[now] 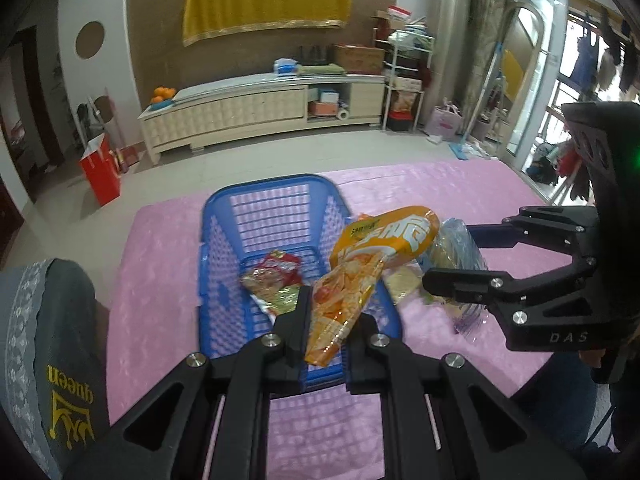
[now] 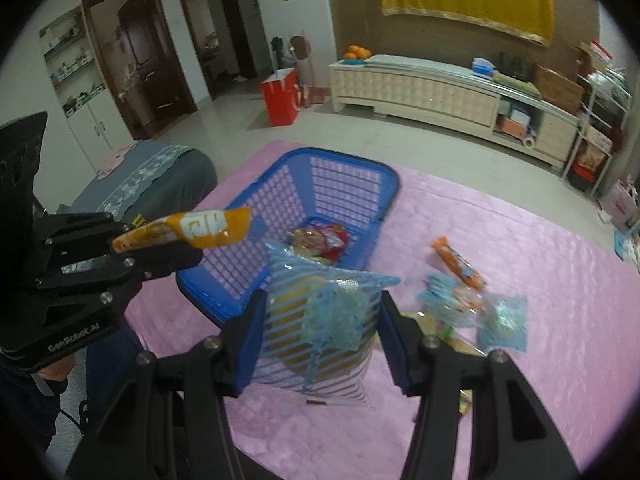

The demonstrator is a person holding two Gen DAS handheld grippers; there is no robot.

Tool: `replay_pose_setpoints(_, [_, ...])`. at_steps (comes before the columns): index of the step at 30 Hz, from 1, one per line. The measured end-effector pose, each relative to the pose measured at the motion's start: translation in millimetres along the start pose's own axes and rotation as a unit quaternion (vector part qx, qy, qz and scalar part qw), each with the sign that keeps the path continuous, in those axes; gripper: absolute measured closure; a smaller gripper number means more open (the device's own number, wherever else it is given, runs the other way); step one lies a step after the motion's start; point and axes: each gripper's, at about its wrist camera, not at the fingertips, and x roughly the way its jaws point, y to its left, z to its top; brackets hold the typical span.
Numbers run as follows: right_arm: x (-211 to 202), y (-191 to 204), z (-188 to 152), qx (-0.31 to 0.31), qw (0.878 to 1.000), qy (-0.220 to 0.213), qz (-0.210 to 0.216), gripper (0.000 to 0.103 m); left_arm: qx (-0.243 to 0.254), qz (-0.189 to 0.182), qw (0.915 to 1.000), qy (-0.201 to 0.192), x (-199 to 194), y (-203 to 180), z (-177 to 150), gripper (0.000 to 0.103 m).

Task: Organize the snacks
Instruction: 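Carry both bags over the blue basket and open the left tool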

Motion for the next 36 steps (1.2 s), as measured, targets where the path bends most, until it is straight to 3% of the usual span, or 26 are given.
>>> replay_pose_setpoints(7, [28, 16, 17, -0.009, 1.000, 0.010, 0.014, 0.045, -0.023, 0.010, 0.9996, 0.011, 14, 36, 6, 0.092])
replay_pose_setpoints(16, [57, 8, 36, -0.004, 1.000, 0.019, 0.012, 0.045, -0.034, 0.014, 0.9990, 0.025, 52, 57, 26, 0.091])
replay_pose_setpoints(18, [59, 4, 39, -0.003, 1.000, 0.018, 0.007, 0.045, -0.027, 0.018, 0.9992, 0.023, 58, 57, 31, 0.079])
replay_pose_setpoints(20, [60, -2, 41, 0.000, 1.000, 0.017, 0.003, 0.045, -0.006, 0.031, 0.9994, 0.014, 66, 56, 38, 0.028])
replay_pose_setpoints(21, [60, -5, 41, 0.002, 1.000, 0.018, 0.002, 0.045, -0.002, 0.040, 0.9991, 0.010, 69, 56, 39, 0.022])
replay_pose_setpoints(29, [54, -12, 39, 0.008, 1.000, 0.020, -0.003, 0.045, -0.017, 0.020, 0.9993, 0.025, 67, 59, 34, 0.021])
replay_pose_setpoints(36, [49, -1, 43, 0.000, 1.000, 0.018, 0.002, 0.045, -0.023, 0.024, 0.9992, 0.023, 48, 63, 22, 0.021])
